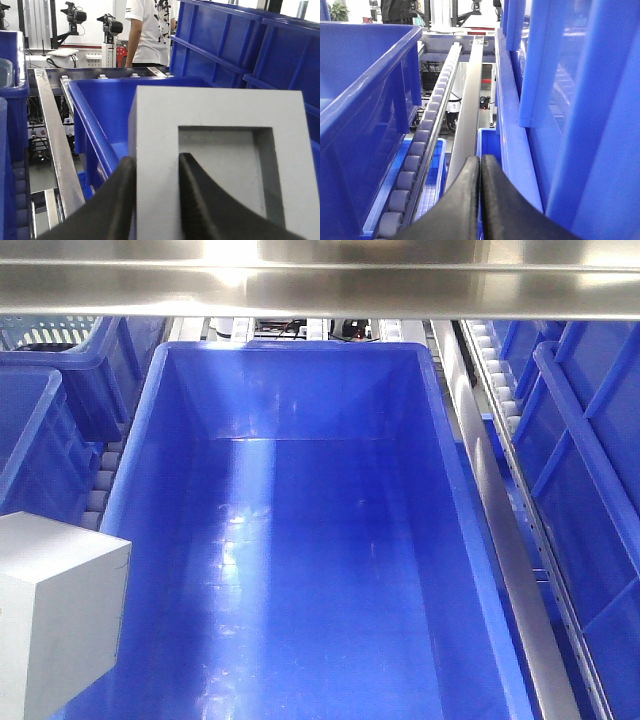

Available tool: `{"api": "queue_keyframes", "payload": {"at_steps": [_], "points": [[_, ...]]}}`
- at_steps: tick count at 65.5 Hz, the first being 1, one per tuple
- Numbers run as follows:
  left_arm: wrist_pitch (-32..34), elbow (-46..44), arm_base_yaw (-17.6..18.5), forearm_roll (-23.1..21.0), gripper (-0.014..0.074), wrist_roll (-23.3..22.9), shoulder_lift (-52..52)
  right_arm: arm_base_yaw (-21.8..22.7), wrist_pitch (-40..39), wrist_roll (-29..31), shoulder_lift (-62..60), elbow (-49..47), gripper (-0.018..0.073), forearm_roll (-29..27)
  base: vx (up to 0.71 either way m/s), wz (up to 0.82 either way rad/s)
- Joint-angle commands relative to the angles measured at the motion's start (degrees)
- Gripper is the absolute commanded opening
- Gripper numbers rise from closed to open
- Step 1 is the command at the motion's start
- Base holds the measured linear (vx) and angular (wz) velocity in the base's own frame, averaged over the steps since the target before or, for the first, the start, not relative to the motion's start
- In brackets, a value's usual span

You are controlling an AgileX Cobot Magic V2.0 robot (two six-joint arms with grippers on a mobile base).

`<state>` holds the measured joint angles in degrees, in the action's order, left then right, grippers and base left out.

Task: Sort gray base to blue bin
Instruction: 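Turn and approach the large empty blue bin on the shelf, then move the left gripper with the block over the blue bin and lower it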

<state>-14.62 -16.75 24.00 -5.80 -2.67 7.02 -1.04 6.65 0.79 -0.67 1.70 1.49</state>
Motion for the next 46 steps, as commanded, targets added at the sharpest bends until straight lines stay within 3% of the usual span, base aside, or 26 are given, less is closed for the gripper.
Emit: {"api": "queue_keyframes", "payload": {"at_steps": [1, 46], "points": [[6.35, -1.69, 0.16, -0.42, -0.0005, -0.40, 0.69, 0.26, -4.44, 0.33, -0.66, 0.85, -0.0009, 0.42, 0.00, 0.00], [6.35, -1.69, 0.16, -0.42, -0.0005, -0.40, 0.69, 0.26, -4.44, 0.33, -0.66, 0.85, -0.0009, 0.42, 0.00, 0.00]]}}
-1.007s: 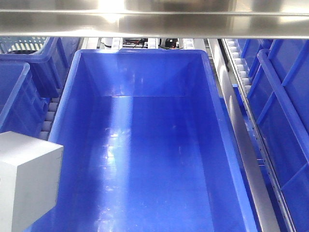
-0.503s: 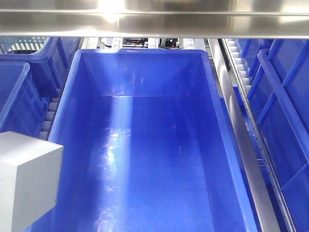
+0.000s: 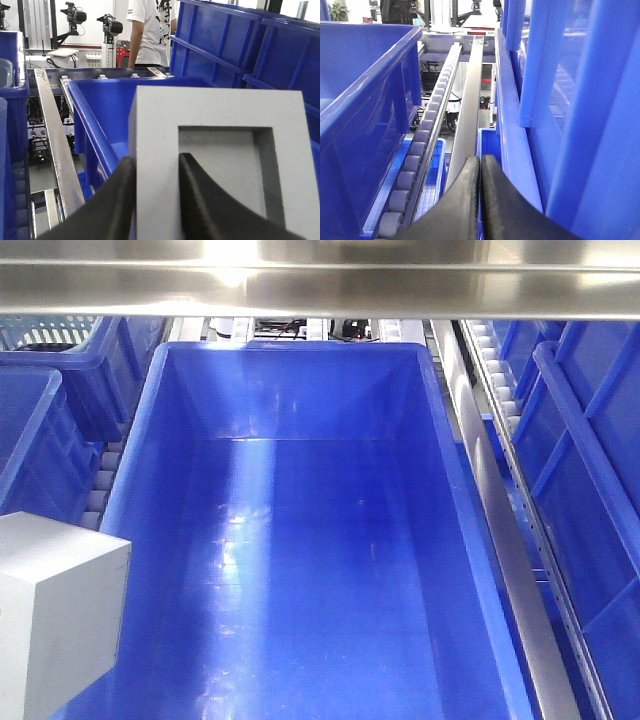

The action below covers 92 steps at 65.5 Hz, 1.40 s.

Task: Sort gray base to blue bin
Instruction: 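Move the left gripper with the block over the blue bin and lower it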

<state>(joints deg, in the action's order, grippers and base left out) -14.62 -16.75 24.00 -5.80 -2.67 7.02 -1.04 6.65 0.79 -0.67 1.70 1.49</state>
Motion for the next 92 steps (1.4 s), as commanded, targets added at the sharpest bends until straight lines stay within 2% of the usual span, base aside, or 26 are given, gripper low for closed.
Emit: {"api": "queue_keyframes", "payload": {"at_steps": [1, 24, 38, 50, 69, 80, 92], "points": [[6.35, -1.69, 0.16, -0.42, -0.0005, -0.40, 0.69, 0.26, -4.44, 0.33, -0.66, 0.85, -0.0009, 0.42, 0.00, 0.00], [8.75, -1.69, 0.16, -0.63, -0.0006, -0.58, 0.69, 0.26, -4.44, 0.33, -0.66, 0.85, -0.0009, 0.42, 0.00, 0.00], [16.53, -2.19, 0.16, -8.29, -0.0006, -2.49, 5.56, 0.26, -4.44, 0.33, -0.66, 0.85, -0.0009, 0.42, 0.00, 0.00], [15.74, -6.49, 0.16, -8.31, -0.0004, -1.82, 18.77, 0.26, -4.44, 0.33, -0.66, 0.85, -0.0009, 0.42, 0.00, 0.00], [16.99, -17.65, 0.22, -7.77, 0.0003, -1.76, 42.89, 0.26, -4.44, 0.33, -0.66, 0.85, -0.0009, 0.42, 0.00, 0.00], [17.06, -24.09, 0.27, -7.77, 0.0006, -1.62, 53.30, 0.26, -4.44, 0.33, -0.66, 0.85, -0.0009, 0.42, 0.00, 0.00], [17.17, -30.26, 4.31, -7.77, 0.0015, -0.57, 61.99, 0.26, -4.44, 0.33, -0.66, 0.85, -0.0009, 0.42, 0.00, 0.00]]}}
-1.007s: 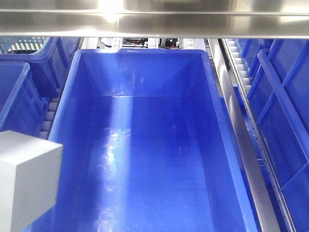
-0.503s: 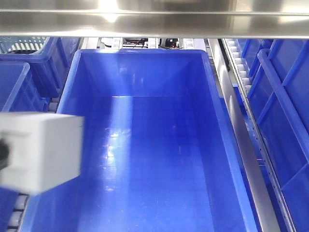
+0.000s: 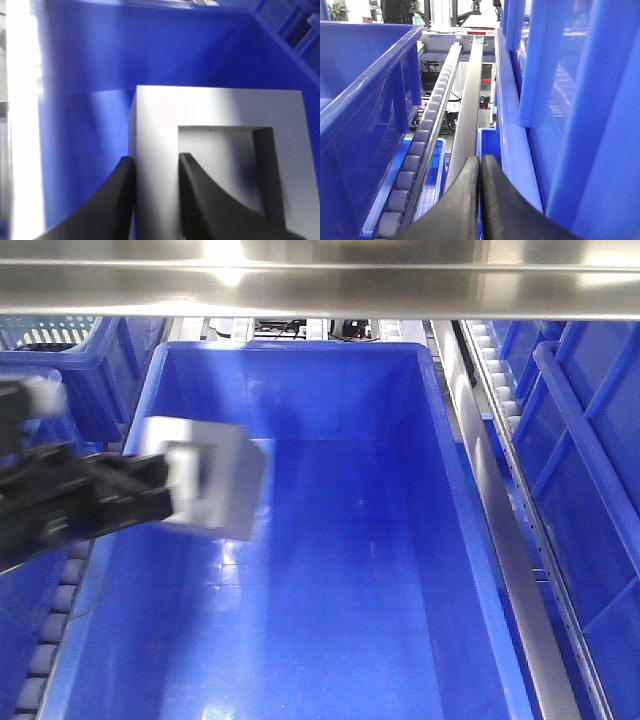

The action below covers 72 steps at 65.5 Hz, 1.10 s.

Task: Sort gray base to blue bin
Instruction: 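Move the left gripper with the block over the blue bin and lower it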

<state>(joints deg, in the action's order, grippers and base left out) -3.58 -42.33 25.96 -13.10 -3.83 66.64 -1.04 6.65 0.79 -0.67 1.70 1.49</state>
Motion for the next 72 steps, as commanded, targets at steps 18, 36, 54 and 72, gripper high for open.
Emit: {"api": "queue_keyframes", "payload": {"at_steps": [18, 36, 54, 72], "points": [[6.09, -9.51, 4.18, -0.59, 0.0024, 0.86, 14.71, 0.26, -4.44, 0.33, -0.66, 0.85, -0.0009, 0.42, 0.00, 0.00], [7.35, -9.80, 5.79, -0.61, 0.0034, 0.86, 21.75, 0.26, -4.44, 0.33, -0.66, 0.85, -0.0009, 0.42, 0.00, 0.00], [9.71, -9.80, 5.80, -0.65, 0.0045, 0.72, 24.95, 0.26, -4.44, 0.33, -0.66, 0.85, -0.0009, 0.42, 0.00, 0.00], [10.25, -9.80, 5.80, -0.65, 0.0091, 0.72, 27.97, 0.26, -4.44, 0.33, -0.66, 0.85, -0.0009, 0.42, 0.00, 0.00]]}}
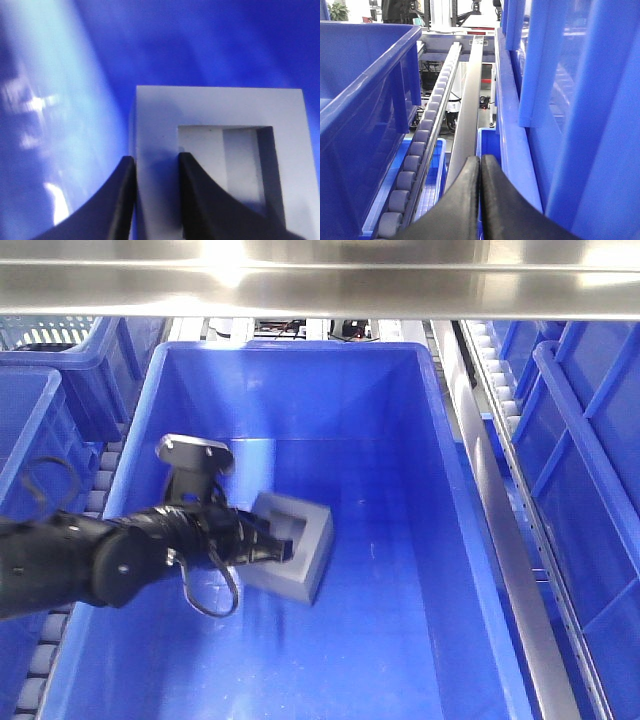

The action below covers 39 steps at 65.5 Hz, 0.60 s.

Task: Sort gray base to blue bin
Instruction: 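Move the left gripper with the block over the blue bin and lower it, then open the left gripper to release the block and withdraw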

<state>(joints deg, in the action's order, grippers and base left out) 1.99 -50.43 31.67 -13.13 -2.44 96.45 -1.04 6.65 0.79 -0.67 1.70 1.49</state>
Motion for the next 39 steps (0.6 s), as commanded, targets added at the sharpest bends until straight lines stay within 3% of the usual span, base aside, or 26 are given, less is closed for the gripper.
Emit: {"api": "queue_keyframes", "payload": {"at_steps": [1, 23, 31, 39], "points": [[4.68, -1.71, 0.09, -0.63, 0.0102, -0.67, -1.85, 0.26, -4.44, 0.33, -0.66, 0.85, -0.0009, 0.42, 0.00, 0.00], [3.54, -1.71, 0.09, -0.49, 0.0400, -0.57, -3.90, 0.26, -4.44, 0.33, -0.66, 0.85, -0.0009, 0.42, 0.00, 0.00], [2.09, -1.71, 0.09, -0.15, 0.0438, -0.51, -7.73, 0.26, -4.44, 0.33, -0.66, 0.85, -0.0009, 0.42, 0.00, 0.00], [-0.24, -1.65, 0.09, 3.33, 0.0432, -0.39, -11.94, 0.26, -4.44, 0.33, -0.66, 0.85, -0.0009, 0.42, 0.00, 0.00]]}}
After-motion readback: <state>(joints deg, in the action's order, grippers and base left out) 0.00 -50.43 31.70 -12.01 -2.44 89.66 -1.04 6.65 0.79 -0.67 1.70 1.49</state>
